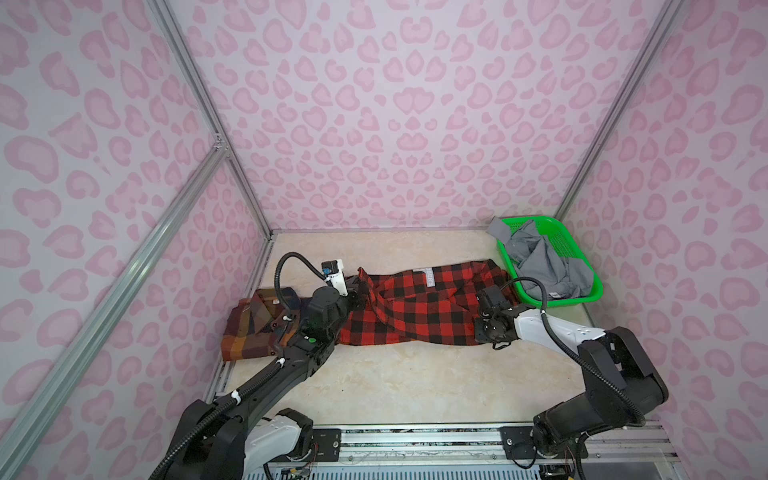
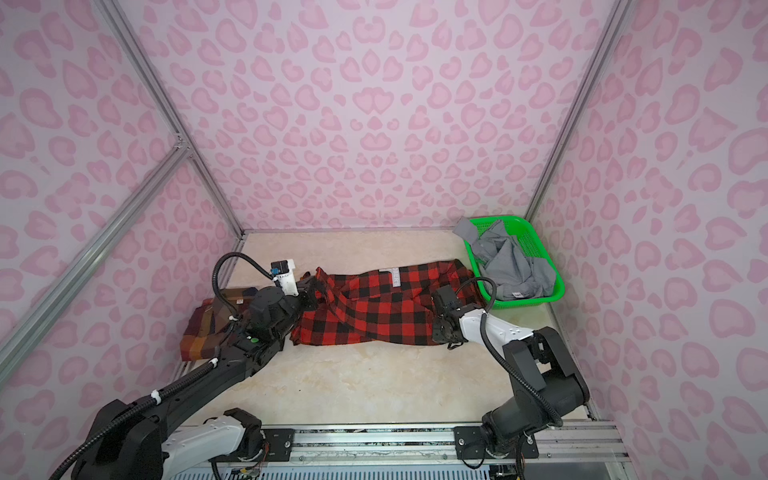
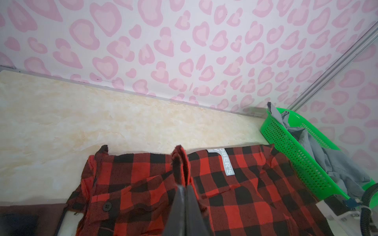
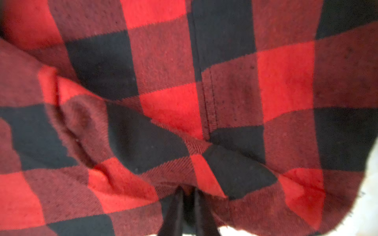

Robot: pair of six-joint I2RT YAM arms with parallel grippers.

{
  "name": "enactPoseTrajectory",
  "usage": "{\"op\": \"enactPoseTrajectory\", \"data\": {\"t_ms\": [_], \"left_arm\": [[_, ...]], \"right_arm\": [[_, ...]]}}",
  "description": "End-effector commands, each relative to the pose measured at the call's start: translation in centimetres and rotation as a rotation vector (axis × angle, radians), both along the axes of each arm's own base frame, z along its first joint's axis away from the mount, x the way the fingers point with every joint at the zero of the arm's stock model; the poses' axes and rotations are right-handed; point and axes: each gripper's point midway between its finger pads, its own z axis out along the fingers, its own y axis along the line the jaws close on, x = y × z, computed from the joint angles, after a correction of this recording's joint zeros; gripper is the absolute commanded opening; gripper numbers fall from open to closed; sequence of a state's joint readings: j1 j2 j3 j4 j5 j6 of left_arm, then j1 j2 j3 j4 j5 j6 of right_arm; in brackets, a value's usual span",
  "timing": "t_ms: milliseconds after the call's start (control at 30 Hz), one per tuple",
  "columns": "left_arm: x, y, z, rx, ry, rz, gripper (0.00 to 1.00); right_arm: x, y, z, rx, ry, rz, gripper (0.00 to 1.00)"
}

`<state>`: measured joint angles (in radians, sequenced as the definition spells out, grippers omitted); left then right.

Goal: Fold and stack the long sleeve shirts

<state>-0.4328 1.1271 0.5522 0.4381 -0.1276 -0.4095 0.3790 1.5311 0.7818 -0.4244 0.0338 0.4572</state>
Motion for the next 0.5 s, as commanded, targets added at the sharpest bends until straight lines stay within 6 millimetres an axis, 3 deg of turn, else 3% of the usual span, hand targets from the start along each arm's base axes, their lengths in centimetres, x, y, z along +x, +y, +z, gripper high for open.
{"op": "enactPoseTrajectory", "data": {"t_ms": [0,267,467], "left_arm": [[-0.1,0.2,0.8,-0.032,-0.054,0.005,0.04],[-0.6,1.1,-1.0,-0.036,-0.046,0.039,0.04],[-0.7,1.5,-2.2,-0.030,-0.031,0.056,0.04]], "right_arm": [[1.0,-0.4,0.8,-0.007,-0.032,-0.022,0.03],[2.7,-1.1,4.4,-0.002,-0.091,-0.044,0.00],[3.9,-2.0,4.7,-0.011,-0.081,-0.060,0.00]]}}
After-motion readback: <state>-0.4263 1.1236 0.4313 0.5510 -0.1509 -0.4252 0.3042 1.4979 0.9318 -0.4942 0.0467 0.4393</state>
